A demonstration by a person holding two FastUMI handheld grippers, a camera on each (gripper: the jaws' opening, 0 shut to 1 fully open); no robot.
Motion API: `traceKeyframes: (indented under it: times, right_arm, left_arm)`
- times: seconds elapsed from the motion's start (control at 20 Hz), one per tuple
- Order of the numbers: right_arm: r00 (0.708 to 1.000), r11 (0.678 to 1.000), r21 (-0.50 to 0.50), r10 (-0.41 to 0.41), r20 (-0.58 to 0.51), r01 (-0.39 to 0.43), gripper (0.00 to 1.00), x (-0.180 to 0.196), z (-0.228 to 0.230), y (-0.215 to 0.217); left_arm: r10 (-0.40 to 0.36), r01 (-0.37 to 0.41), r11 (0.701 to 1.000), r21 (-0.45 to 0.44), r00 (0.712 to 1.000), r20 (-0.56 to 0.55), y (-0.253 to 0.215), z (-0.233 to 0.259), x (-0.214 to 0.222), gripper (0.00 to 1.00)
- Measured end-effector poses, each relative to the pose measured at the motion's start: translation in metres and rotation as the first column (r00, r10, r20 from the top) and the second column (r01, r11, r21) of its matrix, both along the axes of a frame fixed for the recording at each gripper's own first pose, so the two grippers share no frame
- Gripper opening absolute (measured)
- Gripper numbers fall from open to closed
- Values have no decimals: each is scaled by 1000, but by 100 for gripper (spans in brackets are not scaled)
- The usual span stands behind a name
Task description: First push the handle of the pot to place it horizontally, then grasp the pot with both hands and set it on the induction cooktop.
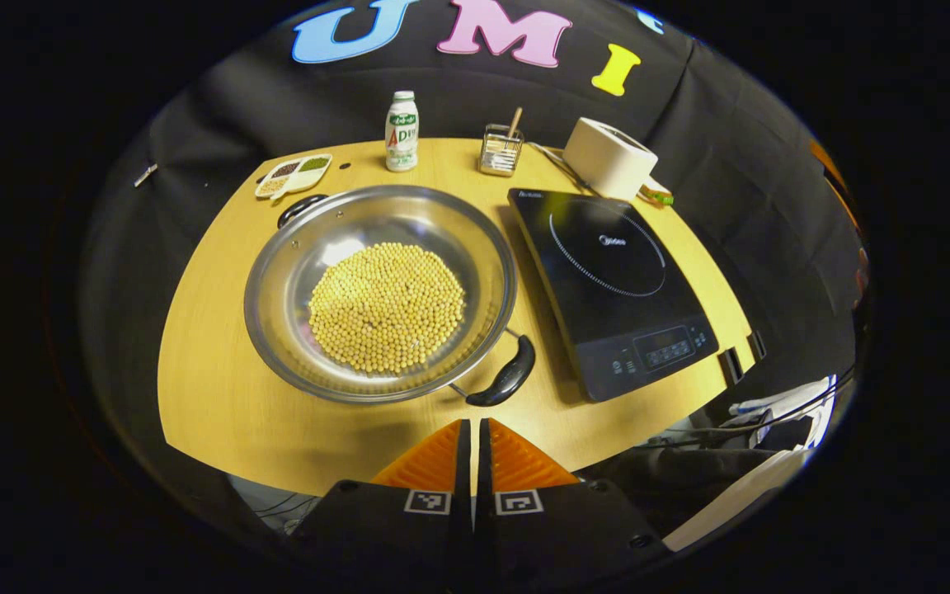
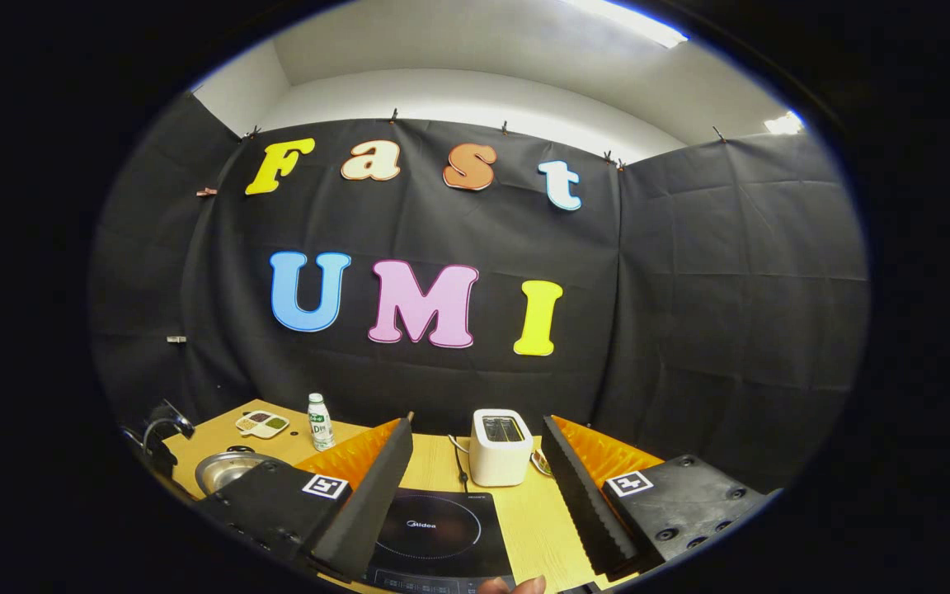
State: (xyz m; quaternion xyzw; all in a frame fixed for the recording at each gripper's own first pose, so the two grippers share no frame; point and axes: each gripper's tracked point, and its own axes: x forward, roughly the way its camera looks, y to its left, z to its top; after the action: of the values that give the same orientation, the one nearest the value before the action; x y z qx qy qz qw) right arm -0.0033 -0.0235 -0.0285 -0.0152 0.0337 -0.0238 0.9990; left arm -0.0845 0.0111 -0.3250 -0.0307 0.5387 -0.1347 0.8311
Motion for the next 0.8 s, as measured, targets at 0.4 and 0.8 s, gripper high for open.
traceKeyframes:
  times: [0.4,0.8]
  right_arm:
    - [999,999,-3,-32,-14,32,98,0,-4,-13]
    - [998,998,-12,-55,-22,55,98,2,-8,-23]
  left_arm:
    - [-20,23,998,51,998,-56,-1,-33,12,5]
    - [-51,55,997,62,997,-63,-20,-34,30,5]
